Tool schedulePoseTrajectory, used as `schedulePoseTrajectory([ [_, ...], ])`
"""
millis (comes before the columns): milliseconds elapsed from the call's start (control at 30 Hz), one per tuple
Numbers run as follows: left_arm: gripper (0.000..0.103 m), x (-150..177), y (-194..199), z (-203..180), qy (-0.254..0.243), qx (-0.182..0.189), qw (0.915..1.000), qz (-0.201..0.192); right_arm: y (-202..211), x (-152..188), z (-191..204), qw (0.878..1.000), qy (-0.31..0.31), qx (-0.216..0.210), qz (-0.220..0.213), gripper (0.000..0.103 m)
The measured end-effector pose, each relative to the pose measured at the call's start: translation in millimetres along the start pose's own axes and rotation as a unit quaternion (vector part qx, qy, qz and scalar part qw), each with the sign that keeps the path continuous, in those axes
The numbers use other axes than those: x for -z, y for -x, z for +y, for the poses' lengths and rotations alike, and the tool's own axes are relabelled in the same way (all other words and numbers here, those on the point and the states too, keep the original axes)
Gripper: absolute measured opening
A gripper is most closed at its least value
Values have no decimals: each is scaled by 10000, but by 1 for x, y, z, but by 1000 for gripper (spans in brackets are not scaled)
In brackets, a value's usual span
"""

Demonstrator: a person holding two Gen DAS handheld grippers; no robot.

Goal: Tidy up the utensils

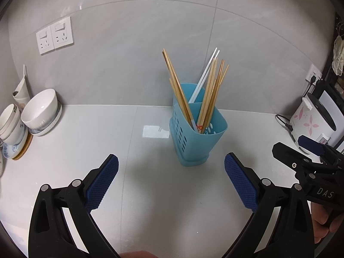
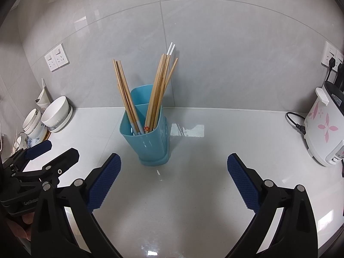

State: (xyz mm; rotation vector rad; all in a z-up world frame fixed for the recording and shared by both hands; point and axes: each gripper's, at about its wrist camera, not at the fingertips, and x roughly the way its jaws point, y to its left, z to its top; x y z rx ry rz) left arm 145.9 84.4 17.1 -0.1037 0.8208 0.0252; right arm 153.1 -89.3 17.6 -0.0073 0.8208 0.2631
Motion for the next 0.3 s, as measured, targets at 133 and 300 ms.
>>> schedulePoseTrajectory([
  [133, 97, 0, -1, 0, 7, 36, 10000, 33, 0, 0, -1, 10000, -5, 3, -5, 95],
  [300, 97, 1, -1, 0, -5, -4, 10000, 27, 1, 1, -2, 10000, -7, 8, 6, 95],
])
